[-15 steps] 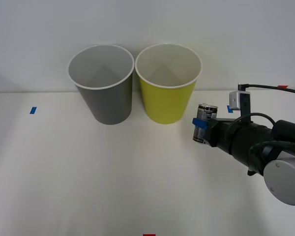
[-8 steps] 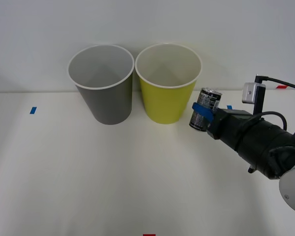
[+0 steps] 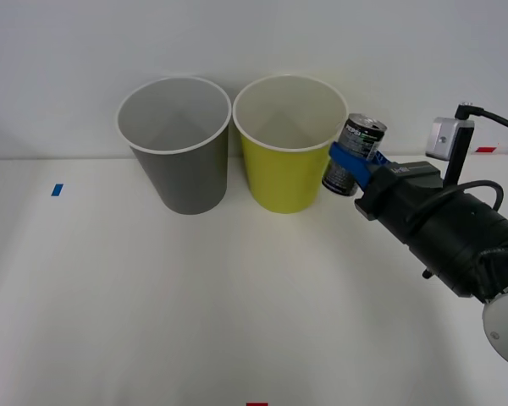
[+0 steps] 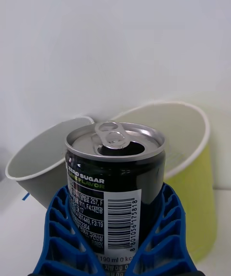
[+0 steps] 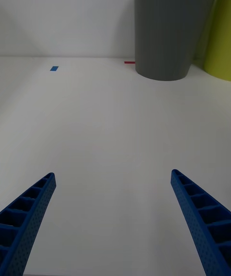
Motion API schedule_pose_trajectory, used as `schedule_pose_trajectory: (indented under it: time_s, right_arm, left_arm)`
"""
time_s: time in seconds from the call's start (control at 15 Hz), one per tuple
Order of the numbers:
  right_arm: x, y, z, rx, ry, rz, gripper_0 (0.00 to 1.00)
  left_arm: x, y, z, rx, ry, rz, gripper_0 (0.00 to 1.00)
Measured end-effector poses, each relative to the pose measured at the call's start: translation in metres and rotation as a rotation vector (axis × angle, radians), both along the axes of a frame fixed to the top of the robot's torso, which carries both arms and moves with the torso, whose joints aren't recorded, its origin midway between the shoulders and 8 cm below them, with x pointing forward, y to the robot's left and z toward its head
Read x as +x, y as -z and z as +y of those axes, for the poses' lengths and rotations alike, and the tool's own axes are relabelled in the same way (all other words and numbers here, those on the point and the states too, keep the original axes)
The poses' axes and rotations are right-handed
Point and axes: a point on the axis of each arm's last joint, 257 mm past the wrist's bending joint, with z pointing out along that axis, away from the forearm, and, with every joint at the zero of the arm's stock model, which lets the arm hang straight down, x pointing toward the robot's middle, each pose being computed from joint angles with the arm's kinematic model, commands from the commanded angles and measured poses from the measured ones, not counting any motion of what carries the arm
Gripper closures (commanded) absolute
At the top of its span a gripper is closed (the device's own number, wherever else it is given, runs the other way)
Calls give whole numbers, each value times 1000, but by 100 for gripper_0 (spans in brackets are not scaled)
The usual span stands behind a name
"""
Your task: Put cans in the gray bin and PET bottles in the light green bin.
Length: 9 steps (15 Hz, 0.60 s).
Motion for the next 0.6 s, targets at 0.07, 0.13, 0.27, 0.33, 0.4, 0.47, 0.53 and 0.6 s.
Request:
schedule_pose_trajectory:
  time_s: [0.07, 0.13, 0.27, 0.33, 0.4, 0.47, 0.53, 0.6]
  right_arm:
    - [0, -9, 5, 7, -10, -26, 100]
    - [0, -19, 12, 15, -23, -54, 100]
    - [-1, -39, 23, 31, -47, -104, 100]
    - [-1, -48, 28, 37, -58, -127, 100]
    - [-1, -55, 33, 43, -66, -147, 100]
    - [1, -60, 36, 52, -68, -169, 100]
    - [4, -65, 38, 69, -64, -200, 100]
    - [8, -70, 41, 82, -62, -236, 100]
  left_arm:
    - [0, 0, 0, 0, 0, 0, 18]
    - [0, 0, 0, 0, 0, 0, 18]
    - [0, 0, 0, 0, 0, 0, 18]
    - [0, 0, 0, 0, 0, 0, 18]
    - [0, 0, 0, 0, 0, 0, 18]
    - [0, 0, 0, 0, 0, 0, 18]
    - [0, 0, 0, 0, 0, 0, 18]
    - [0, 0, 0, 0, 0, 0, 18]
